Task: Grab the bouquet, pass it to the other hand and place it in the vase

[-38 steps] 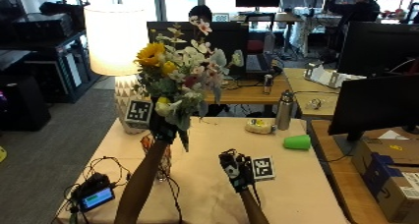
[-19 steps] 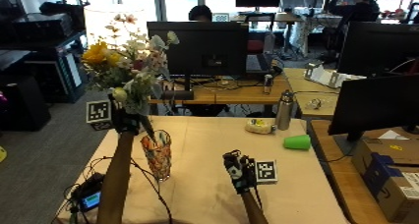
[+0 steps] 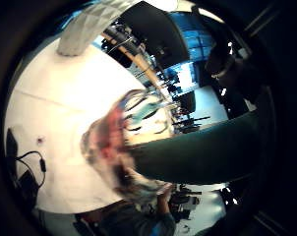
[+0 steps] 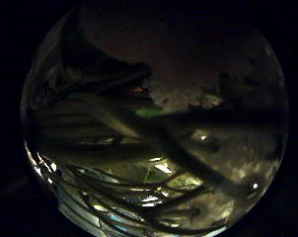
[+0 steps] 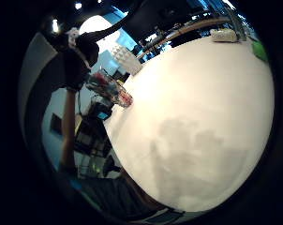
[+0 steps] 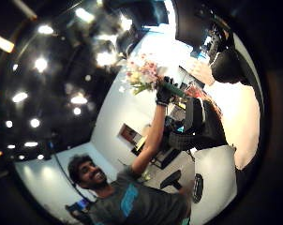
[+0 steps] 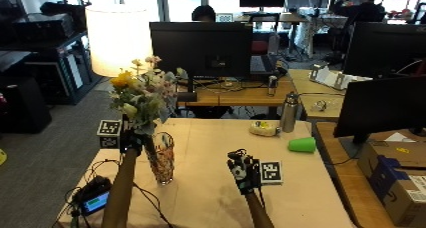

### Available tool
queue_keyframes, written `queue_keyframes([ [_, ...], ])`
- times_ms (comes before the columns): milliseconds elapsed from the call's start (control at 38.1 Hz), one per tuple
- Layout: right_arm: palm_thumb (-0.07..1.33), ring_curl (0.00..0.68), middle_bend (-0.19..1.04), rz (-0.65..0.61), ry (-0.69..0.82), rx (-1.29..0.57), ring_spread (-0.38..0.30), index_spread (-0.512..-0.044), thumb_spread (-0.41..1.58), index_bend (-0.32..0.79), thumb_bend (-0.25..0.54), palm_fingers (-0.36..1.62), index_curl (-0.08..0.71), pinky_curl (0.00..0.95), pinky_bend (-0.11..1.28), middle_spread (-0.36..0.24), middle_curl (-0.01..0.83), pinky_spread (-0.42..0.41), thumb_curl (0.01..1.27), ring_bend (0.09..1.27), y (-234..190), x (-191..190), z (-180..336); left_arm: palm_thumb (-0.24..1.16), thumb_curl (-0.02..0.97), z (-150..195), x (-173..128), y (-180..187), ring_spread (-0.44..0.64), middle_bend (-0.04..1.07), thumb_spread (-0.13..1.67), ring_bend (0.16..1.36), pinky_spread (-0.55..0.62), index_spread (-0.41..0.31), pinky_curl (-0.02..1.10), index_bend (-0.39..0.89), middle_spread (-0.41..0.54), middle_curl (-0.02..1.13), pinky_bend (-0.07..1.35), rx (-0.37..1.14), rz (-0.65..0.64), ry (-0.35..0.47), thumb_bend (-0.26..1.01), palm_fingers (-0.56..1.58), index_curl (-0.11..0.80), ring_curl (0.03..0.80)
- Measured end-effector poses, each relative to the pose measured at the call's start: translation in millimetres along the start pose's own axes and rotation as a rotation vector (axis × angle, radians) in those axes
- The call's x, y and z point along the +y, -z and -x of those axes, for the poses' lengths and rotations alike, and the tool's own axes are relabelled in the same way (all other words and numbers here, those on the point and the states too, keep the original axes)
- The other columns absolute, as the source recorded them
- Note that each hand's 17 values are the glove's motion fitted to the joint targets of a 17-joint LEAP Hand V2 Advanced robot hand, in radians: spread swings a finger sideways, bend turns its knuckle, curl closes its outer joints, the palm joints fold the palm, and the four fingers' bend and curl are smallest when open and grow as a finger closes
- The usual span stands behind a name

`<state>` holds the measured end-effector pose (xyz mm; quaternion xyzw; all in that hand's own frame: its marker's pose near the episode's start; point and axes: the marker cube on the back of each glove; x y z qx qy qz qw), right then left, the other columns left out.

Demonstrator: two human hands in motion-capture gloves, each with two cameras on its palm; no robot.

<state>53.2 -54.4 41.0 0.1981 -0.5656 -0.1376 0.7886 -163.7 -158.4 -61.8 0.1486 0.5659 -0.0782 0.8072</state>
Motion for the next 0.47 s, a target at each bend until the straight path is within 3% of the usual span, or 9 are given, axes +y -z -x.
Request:
queue_keyframes([
  [105, 0.89, 0.408, 0.3, -0.003, 0.021, 0.03, -0.189, -0.293, 0.94, 0.13, -0.023, 1.06, 0.346, 0.353, 0.32, -0.162, 0.47, 0.1, 0.59, 0.47, 3.6, -1.4, -4.3, 0.66, 0.548, 19.7, -3.4, -5.0, -0.28, 0.49, 0.77, 0.64, -0.1, -0.179, 0.41, 0.04, -0.281, 0.58, 0.36, -0.113, 0.035, 0.06, -0.06, 0.61, 0.452, 0.455],
  [131, 0.89, 0.407, 0.3, -0.001, 0.022, 0.009, -0.189, -0.294, 0.95, 0.13, -0.023, 1.06, 0.346, 0.351, 0.31, -0.162, 0.471, 0.109, 0.59, 0.46, 3.2, -1.3, -1.0, 0.63, 0.533, 26.4, -3.4, -2.7, -0.23, 0.37, 0.78, 0.63, -0.07, -0.152, 0.43, 0.04, -0.253, 0.55, 0.41, -0.169, 0.054, 0.073, -0.08, 0.48, 0.439, 0.45],
  [262, 0.89, 0.403, 0.29, 0.001, 0.002, -0.046, -0.173, -0.294, 0.96, 0.14, -0.021, 1.04, 0.352, 0.349, 0.27, -0.161, 0.473, 0.134, 0.58, 0.42, 1.1, -0.5, 12.2, 0.49, 0.469, 49.1, 5.4, 17.7, -0.04, 0.2, 0.8, 0.61, 0.11, -0.048, 0.44, 0.03, -0.105, 0.49, 0.52, -0.393, 0.145, 0.112, -0.09, 0.25, 0.376, 0.428],
  [367, 0.89, 0.401, 0.29, -0.003, 0.08, 0.068, -0.169, -0.294, 0.96, 0.14, -0.021, 1.03, 0.354, 0.346, 0.24, -0.161, 0.474, 0.165, 0.58, 0.4, 4.4, -5.1, 5.4, 0.46, 0.44, 52.7, 10.7, 38.7, 0.06, 0.17, 0.82, 0.63, 0.22, 0.008, 0.43, 0.04, -0.022, 0.43, 0.56, -0.411, 0.122, 0.079, -0.06, 0.21, 0.322, 0.396],
  [472, 0.89, 0.398, 0.28, 0.003, 0.067, 0.017, -0.166, -0.295, 0.97, 0.14, -0.022, 1.03, 0.354, 0.347, 0.22, -0.16, 0.472, 0.179, 0.58, 0.38, -0.1, -4.8, 13.1, 0.46, 0.421, 44.4, 19.4, 50.8, 0.12, 0.19, 0.83, 0.65, 0.28, 0.033, 0.42, 0.06, 0.022, 0.42, 0.57, -0.389, 0.071, 0.032, -0.04, 0.21, 0.288, 0.379],
])
